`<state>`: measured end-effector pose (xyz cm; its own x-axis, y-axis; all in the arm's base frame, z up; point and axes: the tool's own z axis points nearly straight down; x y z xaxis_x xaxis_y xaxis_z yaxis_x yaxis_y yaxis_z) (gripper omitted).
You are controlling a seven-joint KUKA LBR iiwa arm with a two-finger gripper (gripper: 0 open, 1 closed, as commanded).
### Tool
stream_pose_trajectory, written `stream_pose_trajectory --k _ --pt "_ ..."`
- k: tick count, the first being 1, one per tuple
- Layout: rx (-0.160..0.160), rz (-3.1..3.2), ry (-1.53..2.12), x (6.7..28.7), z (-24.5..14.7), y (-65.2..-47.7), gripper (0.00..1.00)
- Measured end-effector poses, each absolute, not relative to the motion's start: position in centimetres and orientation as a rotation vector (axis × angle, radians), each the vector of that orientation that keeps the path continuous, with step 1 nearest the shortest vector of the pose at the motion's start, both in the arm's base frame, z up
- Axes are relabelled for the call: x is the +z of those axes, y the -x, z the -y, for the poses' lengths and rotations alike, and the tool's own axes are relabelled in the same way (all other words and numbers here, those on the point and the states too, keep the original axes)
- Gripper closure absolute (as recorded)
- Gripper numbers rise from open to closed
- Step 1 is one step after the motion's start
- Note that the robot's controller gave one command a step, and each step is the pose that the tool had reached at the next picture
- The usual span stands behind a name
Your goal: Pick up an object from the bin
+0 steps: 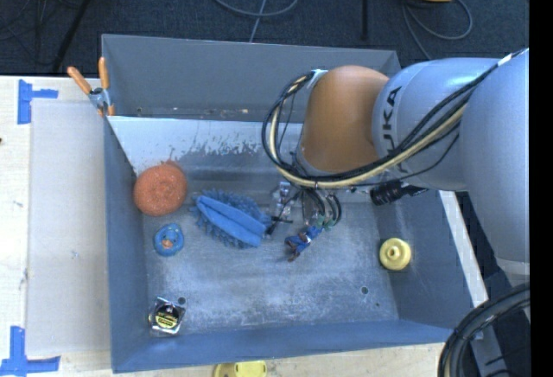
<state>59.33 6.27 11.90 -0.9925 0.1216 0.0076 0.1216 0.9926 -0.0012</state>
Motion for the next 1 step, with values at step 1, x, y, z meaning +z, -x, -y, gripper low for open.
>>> stream_pose_trajectory --k 1 --pt "-0.001 3.14 0.149 16.75 -4.29 -61.72 1.0"
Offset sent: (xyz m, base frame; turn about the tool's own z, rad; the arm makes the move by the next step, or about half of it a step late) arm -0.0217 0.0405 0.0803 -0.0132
